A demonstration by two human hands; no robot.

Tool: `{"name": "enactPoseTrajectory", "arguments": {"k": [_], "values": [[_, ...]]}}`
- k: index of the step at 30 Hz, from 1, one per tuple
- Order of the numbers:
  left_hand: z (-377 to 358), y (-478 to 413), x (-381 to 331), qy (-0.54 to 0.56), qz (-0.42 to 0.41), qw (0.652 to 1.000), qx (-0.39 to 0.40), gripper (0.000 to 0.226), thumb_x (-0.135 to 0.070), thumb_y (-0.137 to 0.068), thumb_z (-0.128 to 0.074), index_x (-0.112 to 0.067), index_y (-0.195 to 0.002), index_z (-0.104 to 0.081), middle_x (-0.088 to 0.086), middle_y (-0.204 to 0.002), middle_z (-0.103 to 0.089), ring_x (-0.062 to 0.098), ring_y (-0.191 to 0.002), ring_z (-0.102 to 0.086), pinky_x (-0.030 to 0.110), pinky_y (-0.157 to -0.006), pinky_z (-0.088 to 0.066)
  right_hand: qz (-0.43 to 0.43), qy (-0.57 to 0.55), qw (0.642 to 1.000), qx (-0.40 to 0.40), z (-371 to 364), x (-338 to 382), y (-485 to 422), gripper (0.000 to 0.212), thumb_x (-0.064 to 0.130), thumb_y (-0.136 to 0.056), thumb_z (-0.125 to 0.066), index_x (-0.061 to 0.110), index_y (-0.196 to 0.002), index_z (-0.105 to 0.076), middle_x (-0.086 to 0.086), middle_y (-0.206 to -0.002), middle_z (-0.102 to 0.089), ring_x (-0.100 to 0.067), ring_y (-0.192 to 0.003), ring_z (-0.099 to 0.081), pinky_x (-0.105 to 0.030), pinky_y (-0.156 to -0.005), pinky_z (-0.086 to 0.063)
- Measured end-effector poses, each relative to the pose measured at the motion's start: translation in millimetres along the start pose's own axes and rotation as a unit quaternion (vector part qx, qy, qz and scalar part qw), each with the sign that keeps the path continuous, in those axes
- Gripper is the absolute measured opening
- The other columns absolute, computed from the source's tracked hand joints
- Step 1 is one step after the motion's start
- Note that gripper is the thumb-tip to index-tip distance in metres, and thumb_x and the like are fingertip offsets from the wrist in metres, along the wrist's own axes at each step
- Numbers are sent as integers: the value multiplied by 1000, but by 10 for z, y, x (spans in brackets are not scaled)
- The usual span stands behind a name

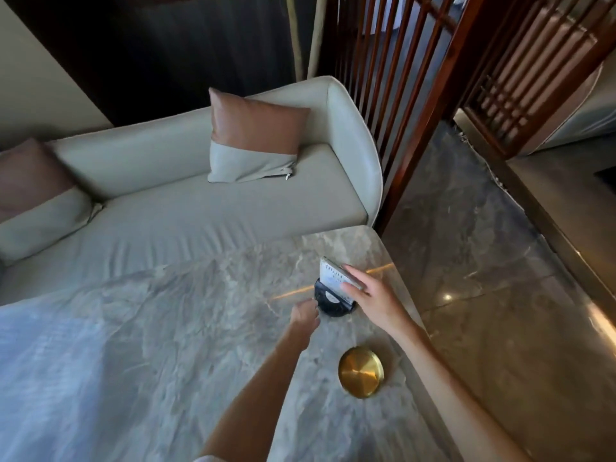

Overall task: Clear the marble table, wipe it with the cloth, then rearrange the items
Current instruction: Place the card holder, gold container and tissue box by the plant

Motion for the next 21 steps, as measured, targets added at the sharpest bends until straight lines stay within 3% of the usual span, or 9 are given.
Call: {"name": "enactPoseTrajectory", "arguments": {"k": [3, 6, 8, 10, 12, 16, 18, 21], "values": [[-37, -104, -11, 18, -5, 1000, -1, 10, -21, -86, -49, -28, -82, -53, -11, -87, -50, 3, -76, -48, 22, -74, -43, 39, 29, 998, -37, -1, 129, -39, 31, 35, -95, -54, 30, -125, -61, 13, -110, -71, -5, -100, -66, -34, -91, -54], [0, -114, -8, 37, -3, 999, 0, 11, -13, -87, -50, -19, -91, -58, -3, -81, -49, 8, -67, -48, 22, -67, -42, 71, 72, 993, -69, -24, 218, -25, 26, 29, -98, -51, 26, -121, -63, 7, -105, -73, -7, -93, -66, -32, -83, -55], [55, 0, -12, 57, -11, 998, 3, 15, -4, -85, -48, -15, -87, -59, 3, -72, -44, 11, -54, -42, 23, -57, -38, 82, 96, 988, -87, -69, 264, 36, 26, 26, -98, -50, 23, -120, -64, 6, -105, -73, -8, -92, -66, -25, -80, -54], [146, 212, 9, 63, -26, 998, 6, 13, -7, -79, -48, -17, -82, -56, 5, -72, -44, 12, -55, -39, 25, -55, -32, 81, 95, 986, -106, -118, 328, 149, 28, 25, -99, -50, 18, -120, -65, 6, -107, -72, -7, -94, -66, -13, -75, -49], [333, 455, 90, 62, -50, 997, -15, 17, -13, -75, -48, -17, -87, -59, 7, -79, -52, 17, -69, -44, 27, -59, -34, 70, 41, 989, -120, -195, 370, 310, 27, 26, -98, -51, 14, -117, -67, 7, -107, -72, -8, -96, -67, -11, -74, -49], [822, 975, 446, 101, -85, 991, -28, 33, -3, -92, -42, -18, -114, -61, 6, -93, -63, 22, -85, -57, 30, -72, -49, -23, -160, 981, -103, -531, 322, 748, 19, 27, -97, -54, 22, -103, -71, 0, -102, -75, -15, -97, -70, -44, -80, -60], [1167, 1284, 690, 129, -95, 986, -42, 36, 0, -96, -40, -22, -118, -57, 7, -100, -66, 27, -94, -62, 31, -75, -55, -68, -253, 961, -87, -780, 385, 1041, 18, 22, -98, -53, 19, -100, -70, -7, -102, -74, -17, -93, -71, -42, -78, -60], [1759, 1683, 1182, 159, -98, 980, -73, 33, 0, -96, -47, -10, -126, -53, 14, -111, -65, 31, -99, -64, 28, -68, -58, -111, -302, 944, -71, -1213, 530, 1553, 17, 18, -98, -51, 10, -102, -66, -9, -97, -72, -15, -85, -71, -29, -71, -61]]}}
Point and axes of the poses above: each hand's wrist, its own y-axis away from the middle knuckle, its own z-axis out of the back of the hand, x = y × z, the point moved 5 cm from there along -y, towards the middle knuckle
